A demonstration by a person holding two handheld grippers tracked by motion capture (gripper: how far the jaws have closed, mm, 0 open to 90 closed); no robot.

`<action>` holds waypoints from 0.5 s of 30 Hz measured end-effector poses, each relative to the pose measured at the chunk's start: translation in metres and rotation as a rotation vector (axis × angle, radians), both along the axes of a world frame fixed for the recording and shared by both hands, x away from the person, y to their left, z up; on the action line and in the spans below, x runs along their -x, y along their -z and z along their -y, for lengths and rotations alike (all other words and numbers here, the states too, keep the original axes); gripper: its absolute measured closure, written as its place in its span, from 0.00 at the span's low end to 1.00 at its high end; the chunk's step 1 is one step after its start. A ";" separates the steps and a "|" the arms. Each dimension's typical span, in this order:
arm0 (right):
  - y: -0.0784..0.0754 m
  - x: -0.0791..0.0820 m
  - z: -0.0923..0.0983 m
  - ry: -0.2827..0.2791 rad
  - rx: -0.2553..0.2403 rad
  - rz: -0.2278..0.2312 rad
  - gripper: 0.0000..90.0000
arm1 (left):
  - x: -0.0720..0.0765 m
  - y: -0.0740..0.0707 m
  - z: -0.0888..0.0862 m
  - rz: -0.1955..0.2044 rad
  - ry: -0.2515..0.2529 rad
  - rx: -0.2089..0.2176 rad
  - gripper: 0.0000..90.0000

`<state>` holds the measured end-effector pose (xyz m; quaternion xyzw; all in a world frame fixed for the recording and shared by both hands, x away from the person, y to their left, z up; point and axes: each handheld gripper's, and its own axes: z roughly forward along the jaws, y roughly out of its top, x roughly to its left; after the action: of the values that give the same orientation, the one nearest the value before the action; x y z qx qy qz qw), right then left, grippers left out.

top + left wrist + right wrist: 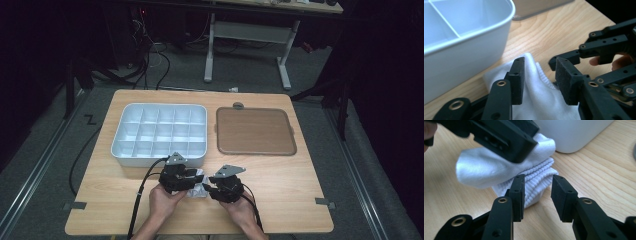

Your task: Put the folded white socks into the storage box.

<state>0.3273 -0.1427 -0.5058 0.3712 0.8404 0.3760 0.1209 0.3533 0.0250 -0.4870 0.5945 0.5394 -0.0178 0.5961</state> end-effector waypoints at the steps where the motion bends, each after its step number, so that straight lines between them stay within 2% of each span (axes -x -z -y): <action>1: -0.002 0.001 0.002 0.005 -0.001 0.000 0.72 | 0.000 -0.002 -0.001 -0.007 -0.010 0.013 0.66; 9: -0.005 0.004 0.009 0.004 -0.020 0.009 0.83 | 0.001 -0.020 -0.019 0.039 -0.047 0.031 0.62; 11: -0.005 0.005 0.011 0.008 -0.017 0.009 0.85 | 0.000 -0.021 -0.024 0.046 -0.067 0.022 0.62; 15: -0.009 0.007 0.014 0.007 -0.030 0.023 0.88 | -0.001 -0.016 -0.029 0.046 -0.080 -0.021 0.62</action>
<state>0.3200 -0.1562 -0.4970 0.3716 0.8320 0.3921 0.1263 0.3547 0.0535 -0.4711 0.5790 0.5491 0.0251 0.6022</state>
